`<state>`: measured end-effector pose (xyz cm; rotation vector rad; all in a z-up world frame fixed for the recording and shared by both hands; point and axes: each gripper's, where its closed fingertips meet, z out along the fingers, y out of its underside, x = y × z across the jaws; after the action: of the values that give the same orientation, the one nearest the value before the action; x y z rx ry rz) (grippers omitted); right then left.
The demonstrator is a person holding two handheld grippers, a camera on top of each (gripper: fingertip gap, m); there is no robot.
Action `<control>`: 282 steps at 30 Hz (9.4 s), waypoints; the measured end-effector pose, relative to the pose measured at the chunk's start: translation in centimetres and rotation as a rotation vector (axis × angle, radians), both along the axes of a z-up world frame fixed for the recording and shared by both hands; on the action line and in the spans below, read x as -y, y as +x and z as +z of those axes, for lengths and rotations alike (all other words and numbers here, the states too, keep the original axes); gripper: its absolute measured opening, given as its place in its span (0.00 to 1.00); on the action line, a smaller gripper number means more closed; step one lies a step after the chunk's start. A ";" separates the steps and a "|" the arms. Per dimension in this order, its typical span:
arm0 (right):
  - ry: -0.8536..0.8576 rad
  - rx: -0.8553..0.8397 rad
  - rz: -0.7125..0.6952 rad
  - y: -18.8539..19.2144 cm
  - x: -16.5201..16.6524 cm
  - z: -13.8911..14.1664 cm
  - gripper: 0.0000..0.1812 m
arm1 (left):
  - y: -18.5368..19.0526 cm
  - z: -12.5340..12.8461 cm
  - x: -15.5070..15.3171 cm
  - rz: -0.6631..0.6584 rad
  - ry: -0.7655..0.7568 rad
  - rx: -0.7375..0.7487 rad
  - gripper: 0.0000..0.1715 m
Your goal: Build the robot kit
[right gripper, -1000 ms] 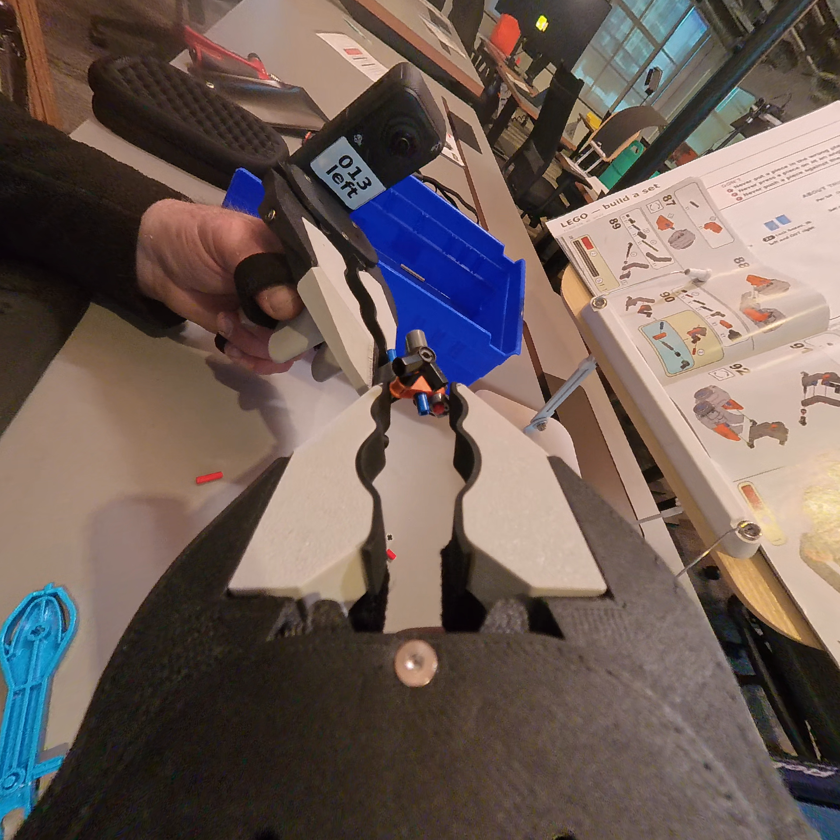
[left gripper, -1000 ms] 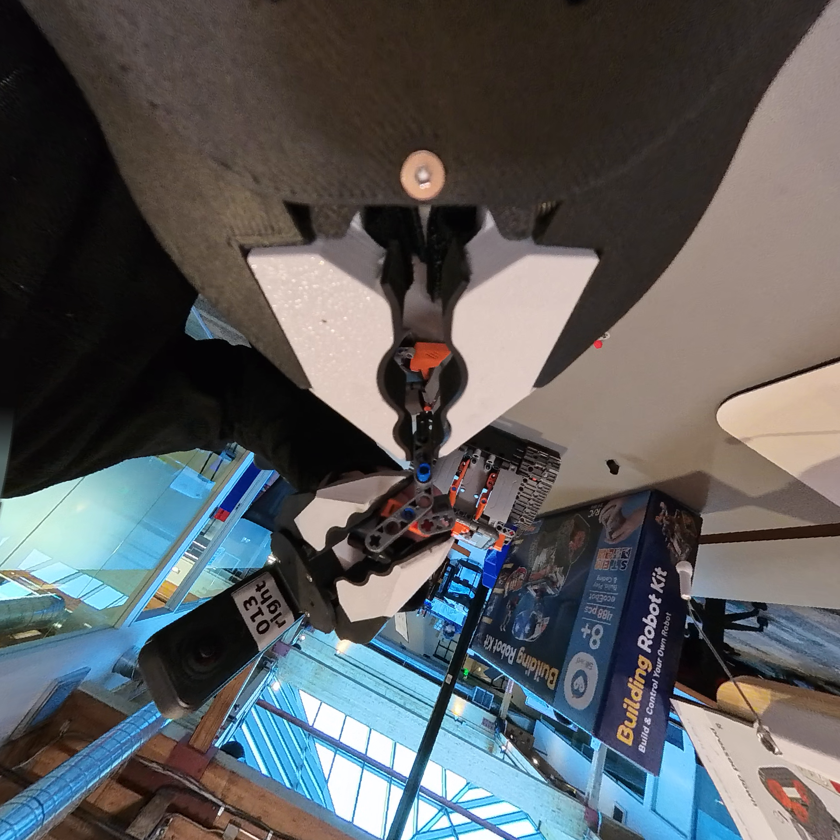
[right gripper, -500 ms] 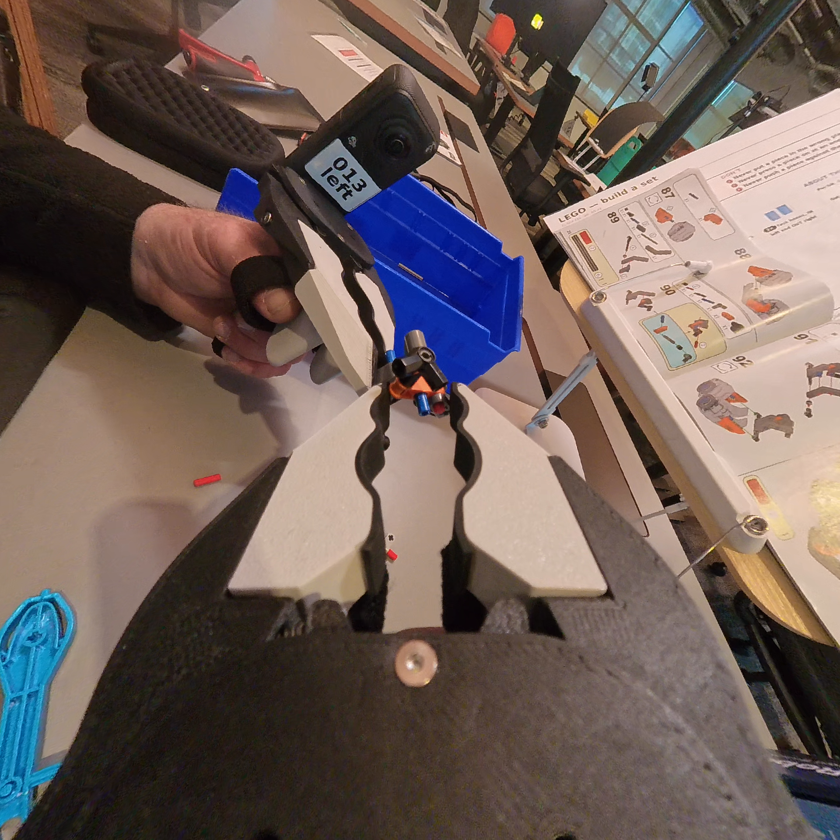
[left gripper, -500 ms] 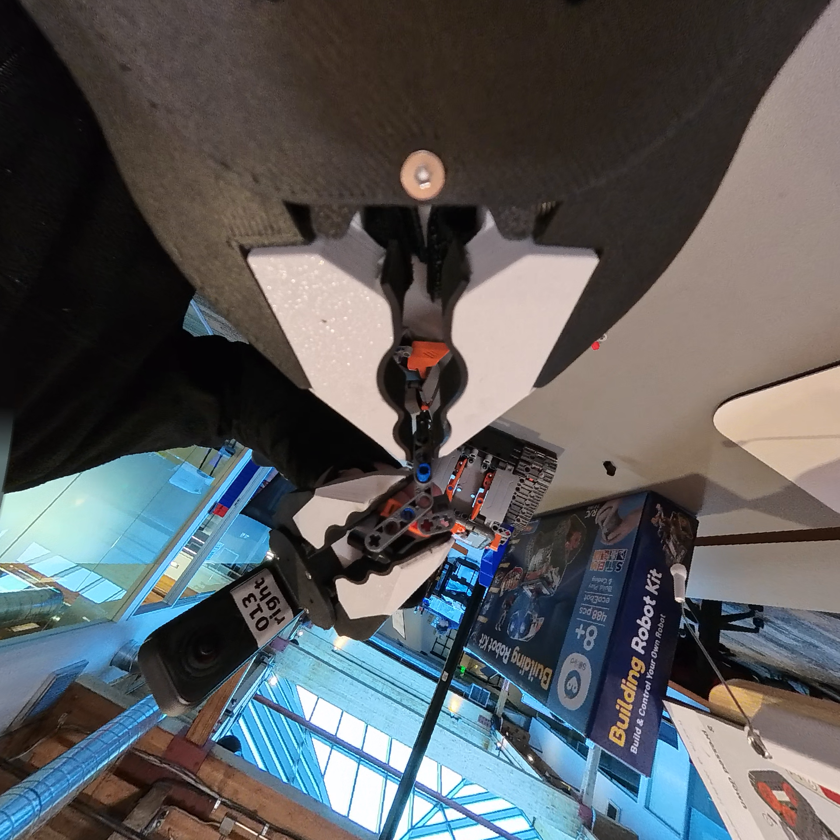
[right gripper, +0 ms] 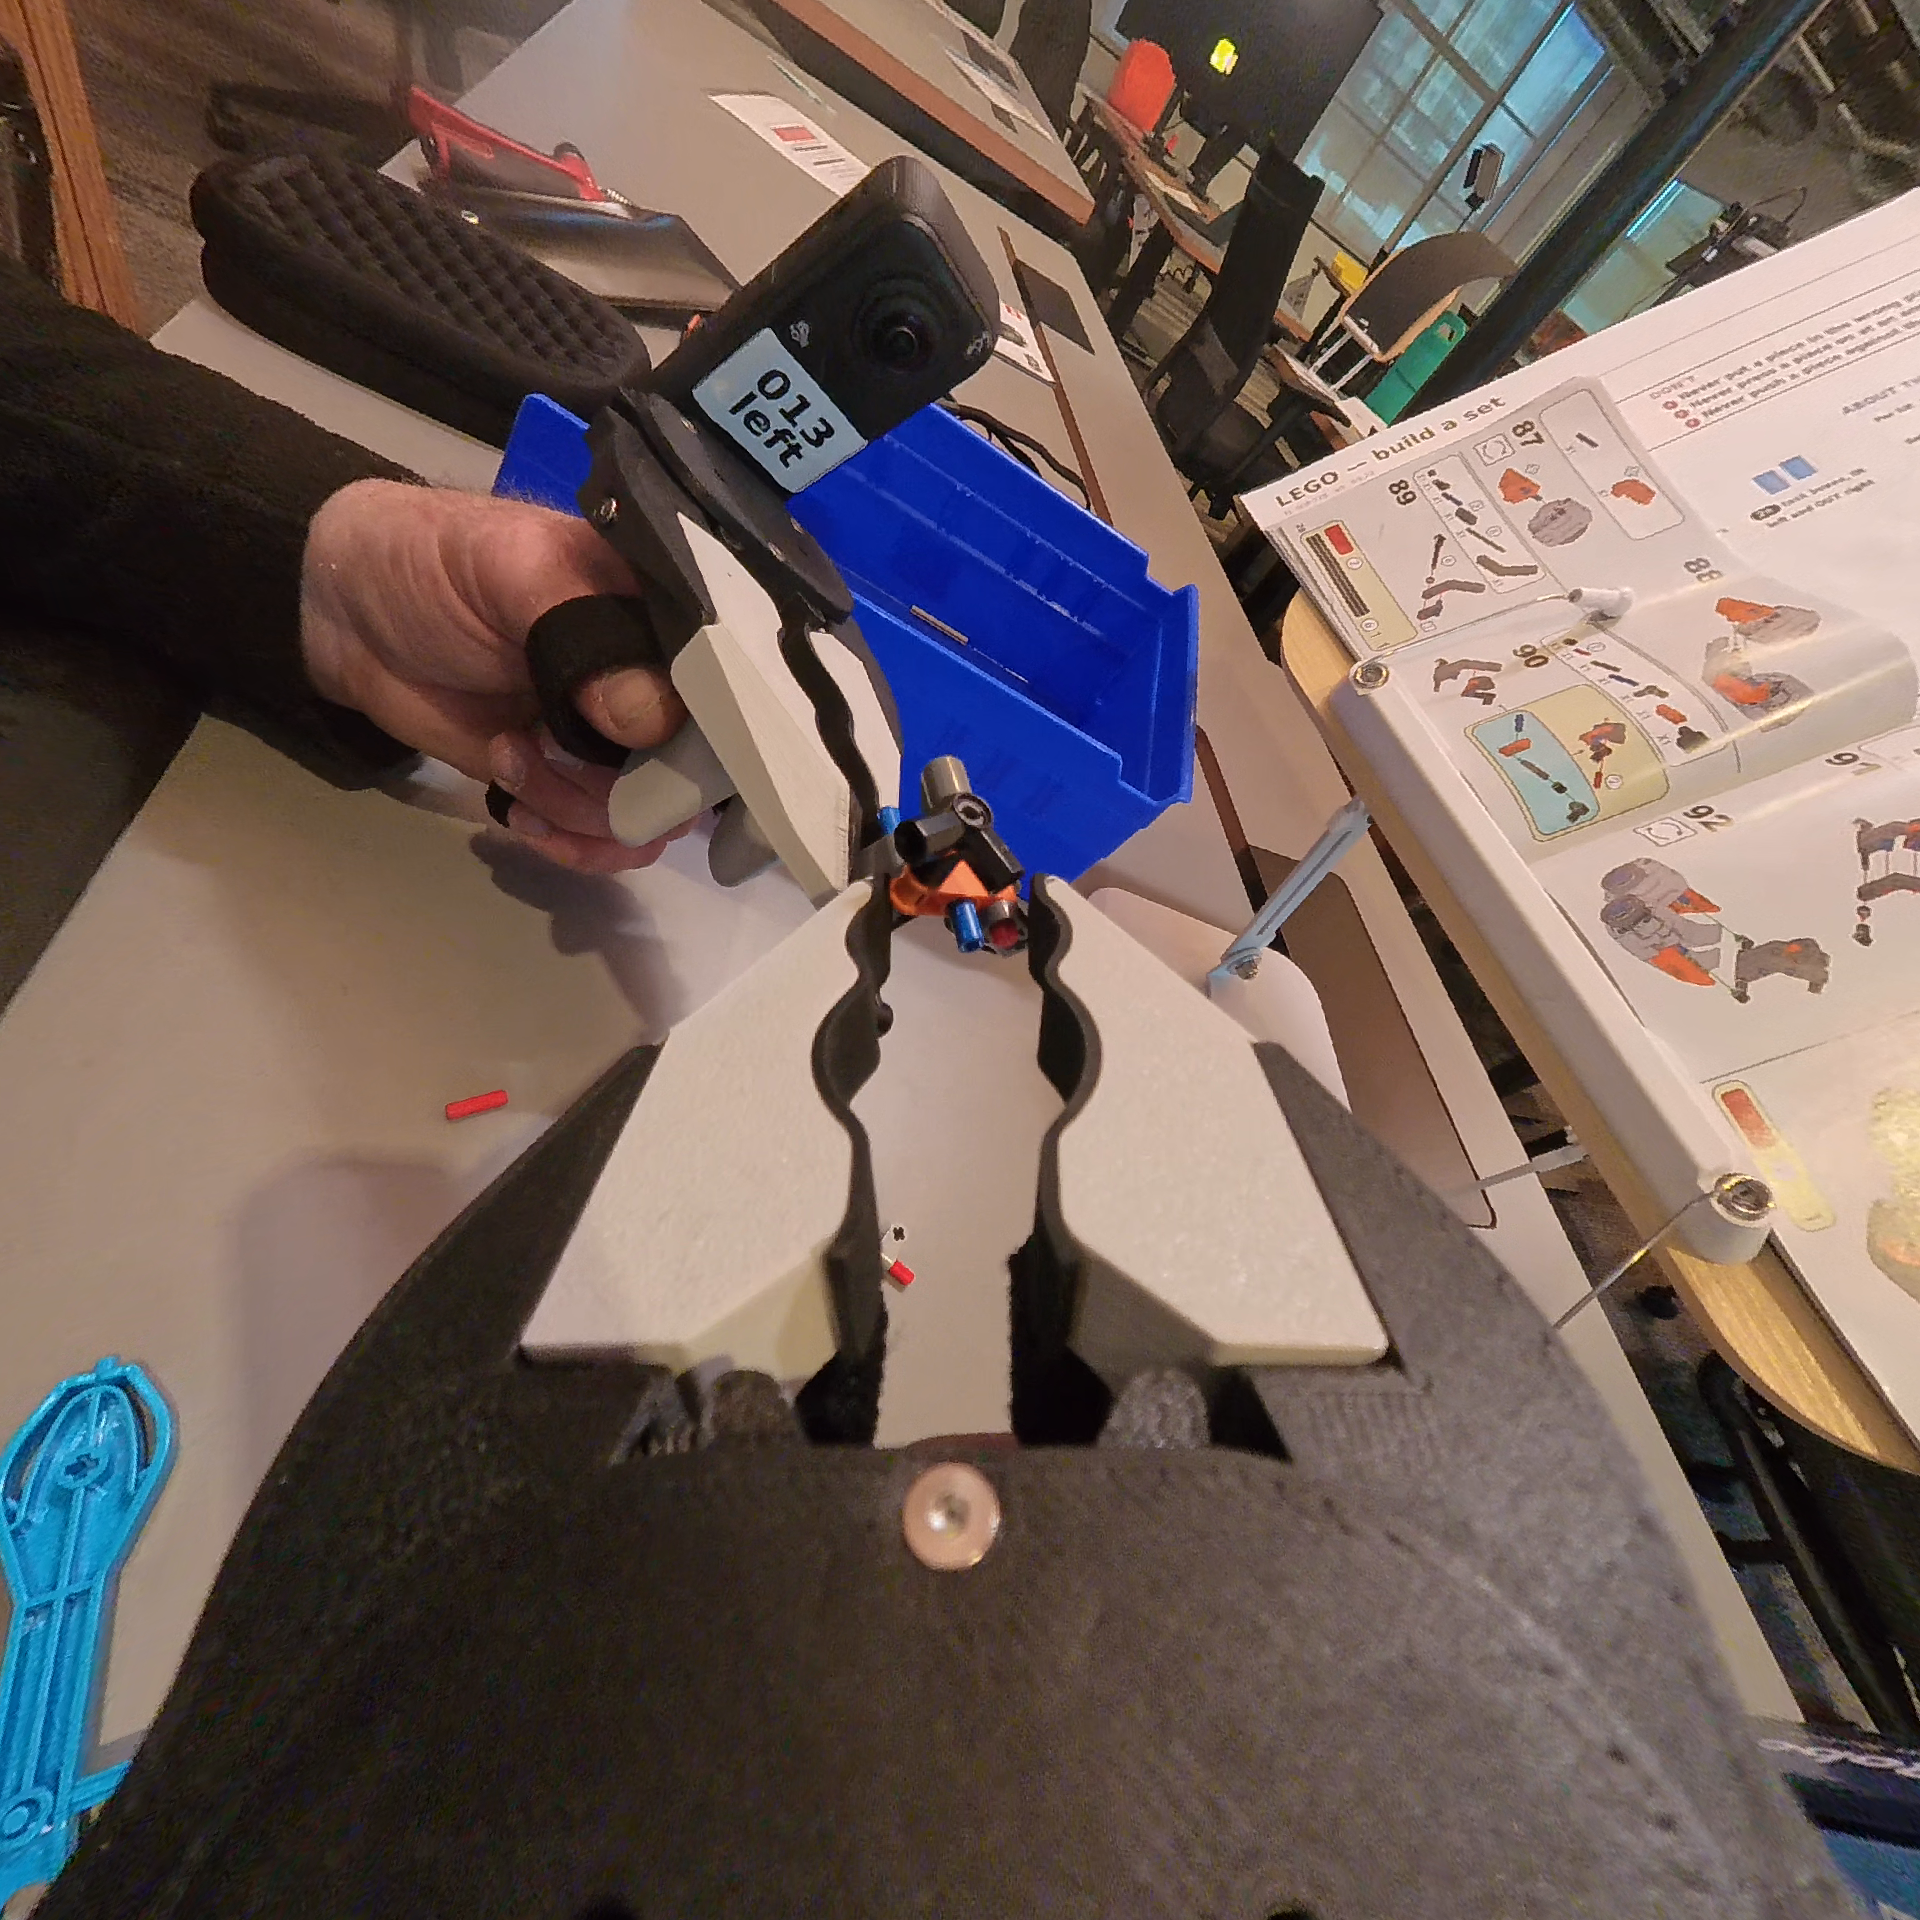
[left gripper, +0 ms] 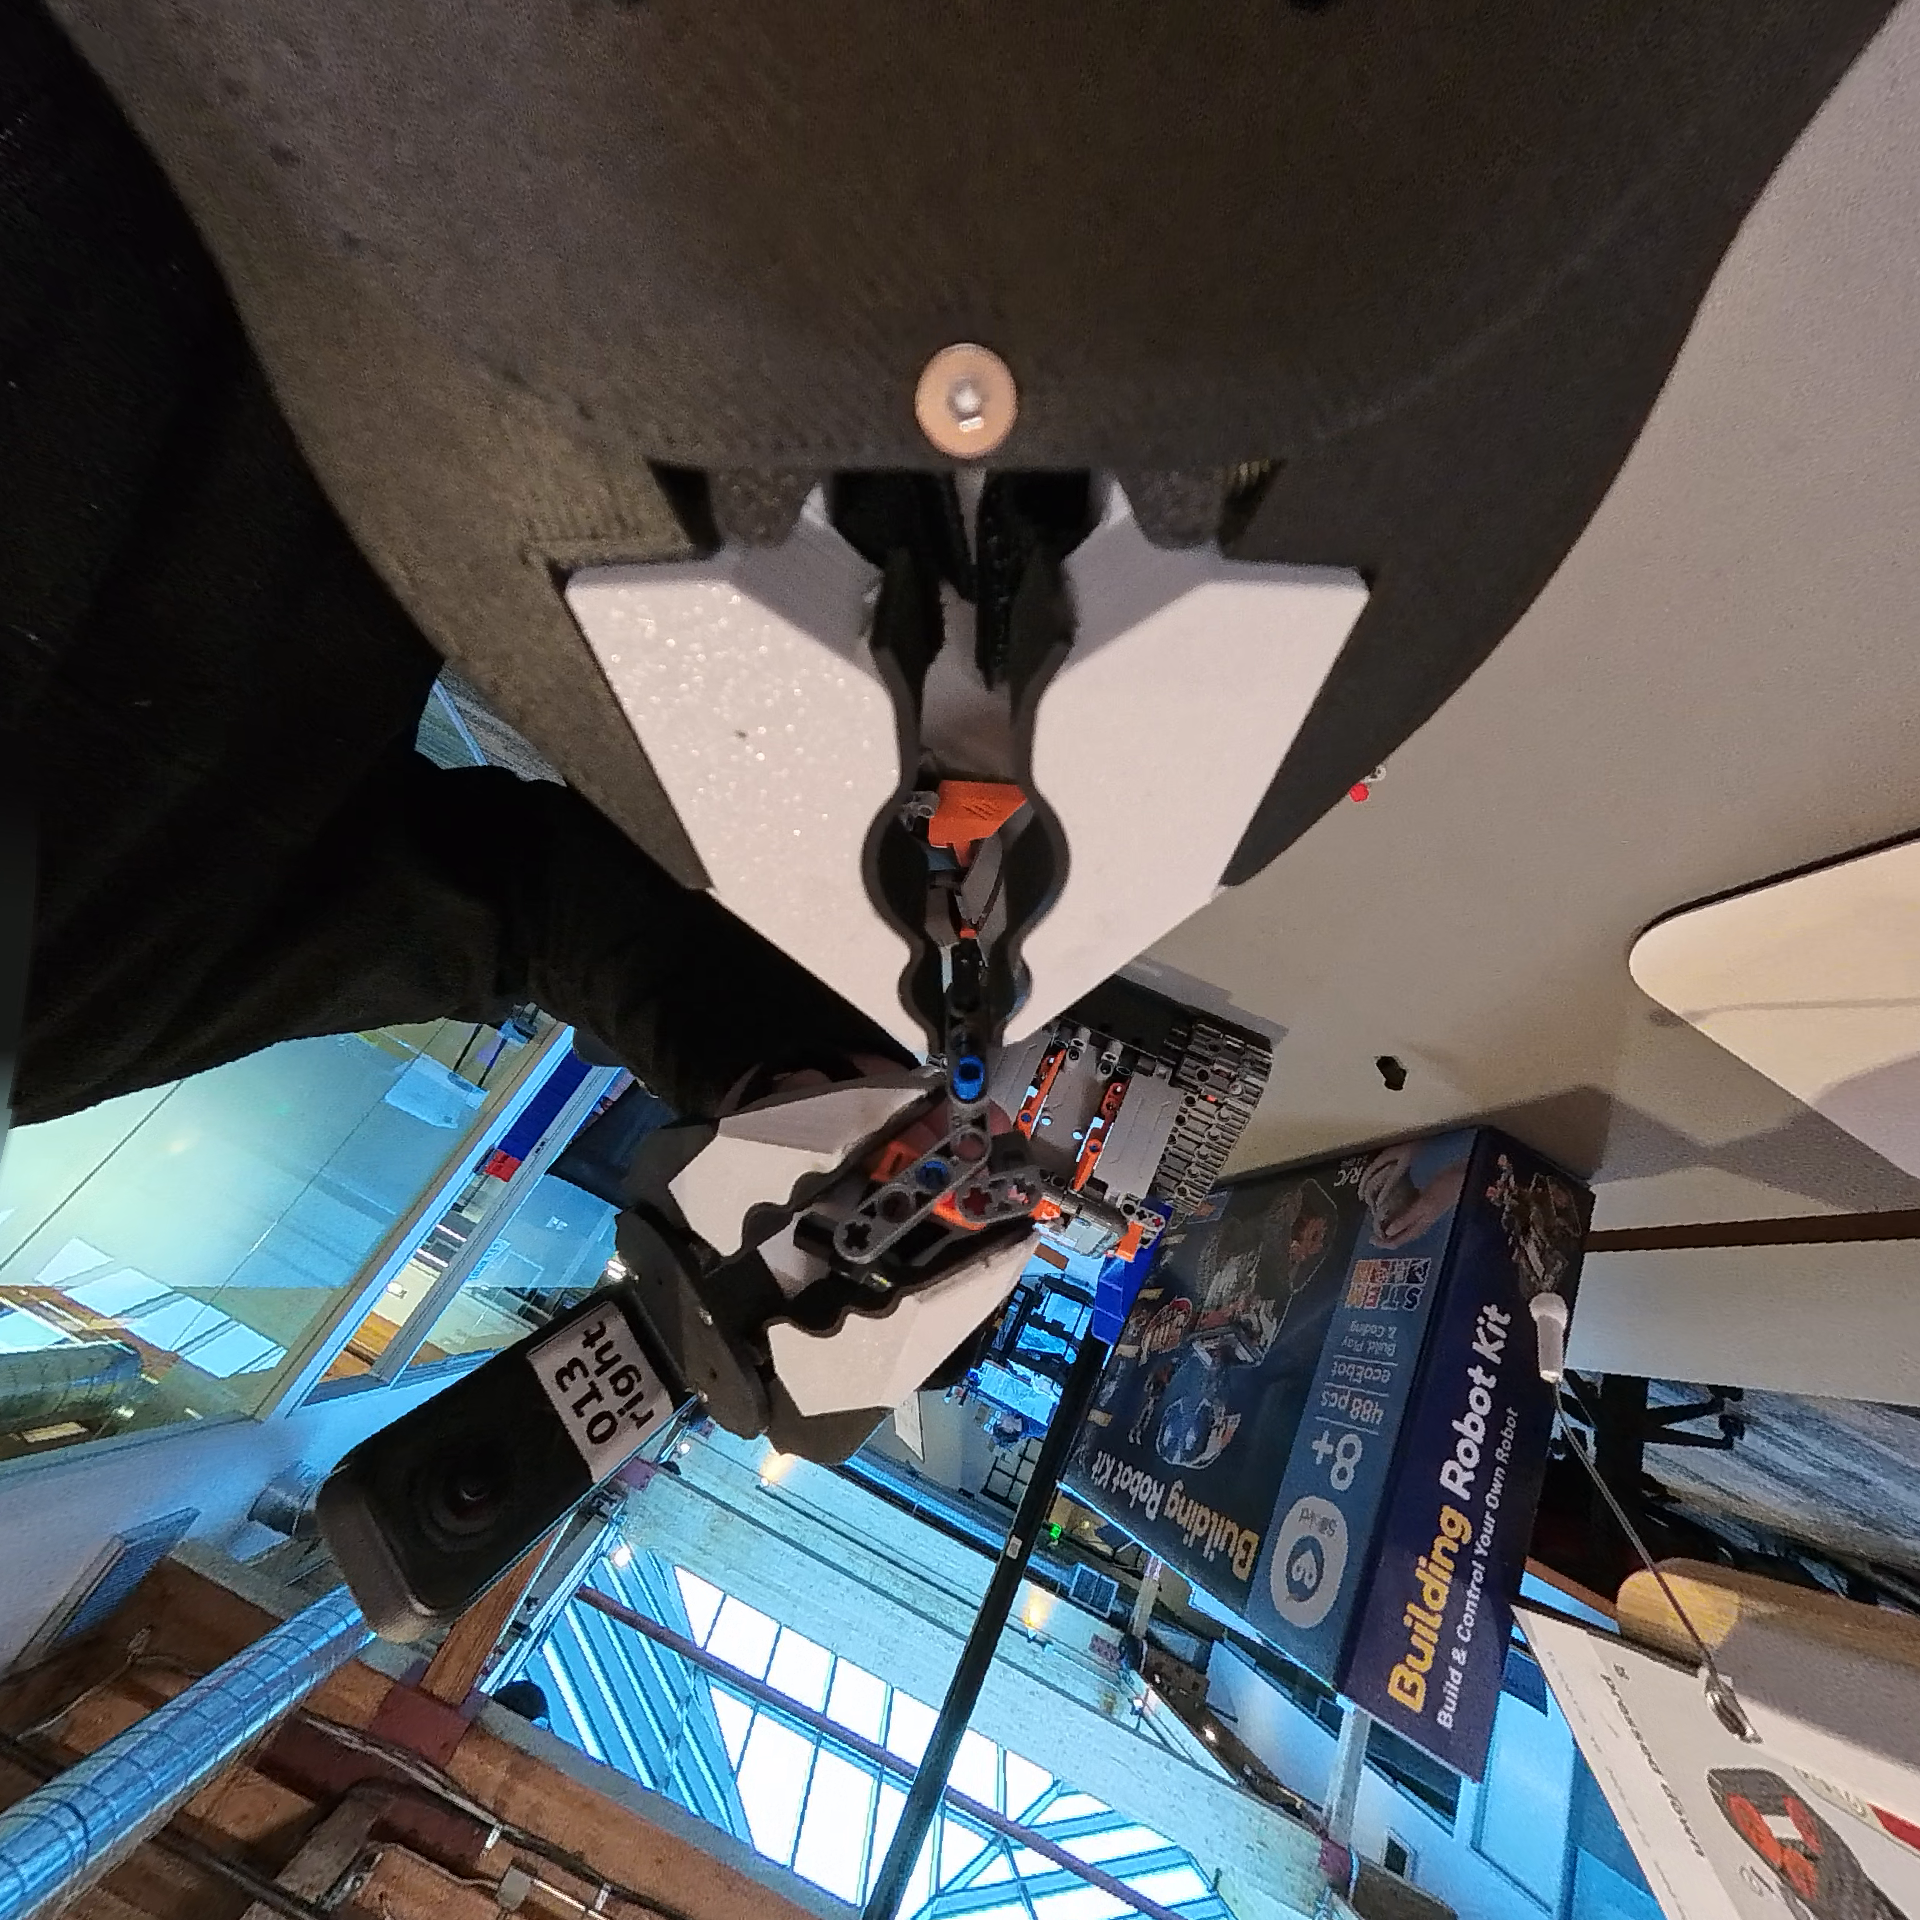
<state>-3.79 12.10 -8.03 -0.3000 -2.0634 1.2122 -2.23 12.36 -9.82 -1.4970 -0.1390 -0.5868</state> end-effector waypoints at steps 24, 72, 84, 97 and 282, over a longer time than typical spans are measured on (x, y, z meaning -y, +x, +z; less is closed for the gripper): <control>-0.040 0.025 0.004 -0.1 -0.1 -0.1 0.13 | 0.0 -0.1 -0.1 0.004 0.004 0.006 0.03; -0.306 0.334 -0.003 -1.0 -0.1 -1.1 0.14 | -0.8 -0.4 -0.5 0.039 0.019 0.057 0.05; -0.287 0.306 -0.011 -1.0 -0.2 -0.8 0.18 | -1.8 0.1 -0.1 0.156 0.038 -0.040 0.03; -0.327 0.205 0.028 -0.4 -0.2 1.5 0.20 | -3.2 0.6 0.4 0.420 -0.034 -0.438 0.04; -0.179 0.086 0.476 6.9 2.8 2.2 0.03 | 5.4 3.9 3.1 -0.395 0.113 0.160 0.04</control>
<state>3.15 9.34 -5.84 0.0681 -2.1746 1.6968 3.22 9.28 -5.93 -1.3736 0.0685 -1.0162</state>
